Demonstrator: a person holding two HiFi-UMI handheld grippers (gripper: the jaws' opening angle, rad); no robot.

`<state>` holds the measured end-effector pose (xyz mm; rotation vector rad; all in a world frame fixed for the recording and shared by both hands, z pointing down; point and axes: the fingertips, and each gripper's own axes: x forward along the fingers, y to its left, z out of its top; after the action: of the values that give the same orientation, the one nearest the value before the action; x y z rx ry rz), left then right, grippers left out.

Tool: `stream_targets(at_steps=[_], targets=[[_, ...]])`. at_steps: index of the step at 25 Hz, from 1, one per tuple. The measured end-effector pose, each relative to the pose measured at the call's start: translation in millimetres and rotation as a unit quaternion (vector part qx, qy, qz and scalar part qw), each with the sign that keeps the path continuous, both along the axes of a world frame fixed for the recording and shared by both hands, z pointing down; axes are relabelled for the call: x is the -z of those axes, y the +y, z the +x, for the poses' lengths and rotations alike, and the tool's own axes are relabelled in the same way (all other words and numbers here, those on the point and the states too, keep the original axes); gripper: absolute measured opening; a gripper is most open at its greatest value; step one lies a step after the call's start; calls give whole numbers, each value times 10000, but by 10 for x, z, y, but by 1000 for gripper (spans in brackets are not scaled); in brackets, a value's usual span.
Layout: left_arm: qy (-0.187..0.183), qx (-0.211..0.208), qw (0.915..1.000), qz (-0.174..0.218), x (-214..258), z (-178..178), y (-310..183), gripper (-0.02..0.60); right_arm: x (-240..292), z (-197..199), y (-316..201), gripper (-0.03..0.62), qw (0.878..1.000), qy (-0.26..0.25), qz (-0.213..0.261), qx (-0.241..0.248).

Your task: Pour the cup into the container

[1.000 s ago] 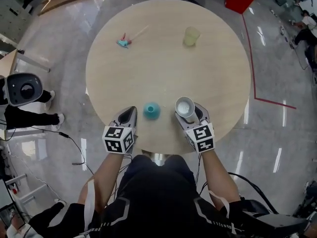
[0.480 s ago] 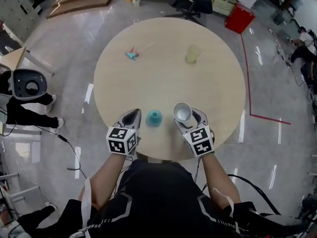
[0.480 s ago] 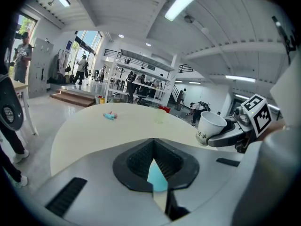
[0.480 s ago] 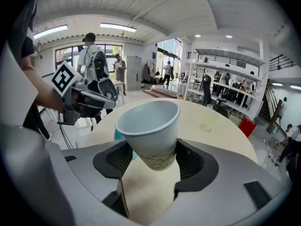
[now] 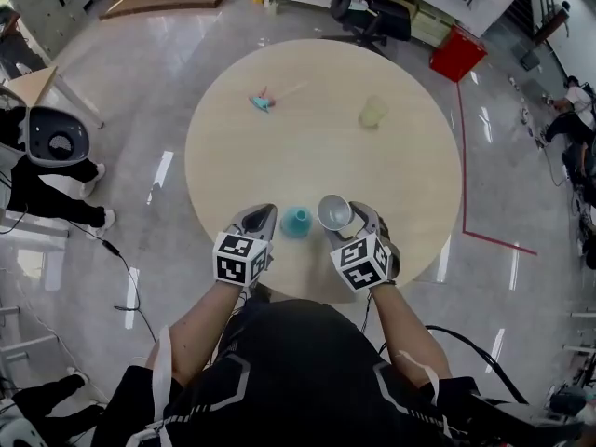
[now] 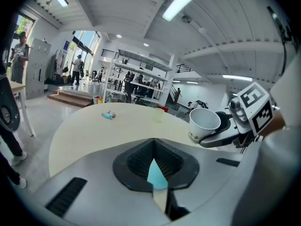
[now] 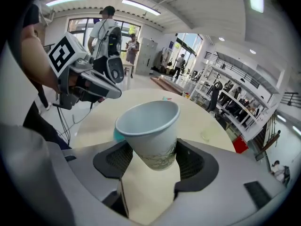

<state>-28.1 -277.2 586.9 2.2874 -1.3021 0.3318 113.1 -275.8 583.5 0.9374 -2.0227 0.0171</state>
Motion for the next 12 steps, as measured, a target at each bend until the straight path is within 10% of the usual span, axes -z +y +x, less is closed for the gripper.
stream_targets(at_steps=[12], targets=[[161, -47, 9999, -25, -15, -89, -35, 0, -87, -183, -76, 293, 9926, 1179, 15, 305]])
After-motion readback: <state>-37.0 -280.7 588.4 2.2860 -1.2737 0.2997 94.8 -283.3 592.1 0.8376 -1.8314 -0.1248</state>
